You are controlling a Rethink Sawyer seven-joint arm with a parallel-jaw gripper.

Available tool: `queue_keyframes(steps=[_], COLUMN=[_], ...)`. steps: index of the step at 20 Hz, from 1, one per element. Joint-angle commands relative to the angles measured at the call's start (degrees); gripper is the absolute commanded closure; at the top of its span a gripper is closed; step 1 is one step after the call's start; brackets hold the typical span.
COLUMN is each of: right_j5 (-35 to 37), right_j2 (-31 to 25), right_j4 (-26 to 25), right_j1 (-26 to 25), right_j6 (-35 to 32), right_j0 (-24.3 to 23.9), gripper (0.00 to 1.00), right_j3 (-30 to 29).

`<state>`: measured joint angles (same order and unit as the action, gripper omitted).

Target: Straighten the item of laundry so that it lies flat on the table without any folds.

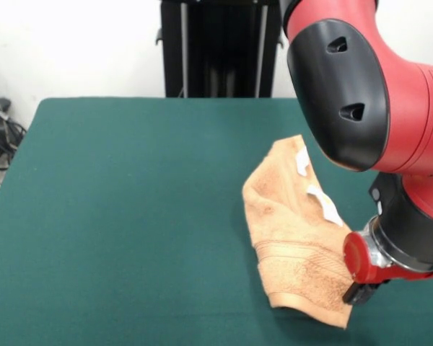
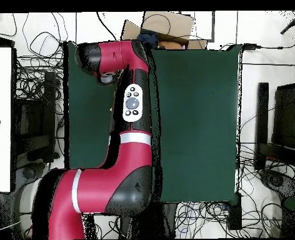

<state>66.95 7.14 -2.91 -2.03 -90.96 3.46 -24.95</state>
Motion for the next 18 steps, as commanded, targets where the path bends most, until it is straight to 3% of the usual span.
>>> queue_keyframes(steps=[1,4,10,18], right_j5=[1.6,1.9,0.5,3.8], right_j2=[-1.2,-1.0,-1.3,-1.8], right_j4=[-1.1,-1.0,-0.4,-1.1], right_j1=[0.5,0.9,11.8,18.0], right_j6=[-6.1,-6.8,-1.1,2.5], right_j0=[0.4,0.7,-0.1,-1.4], gripper=[1.00,1.00,1.00,1.00], right_j3=[-6.8,-7.0,-21.5,-26.9])
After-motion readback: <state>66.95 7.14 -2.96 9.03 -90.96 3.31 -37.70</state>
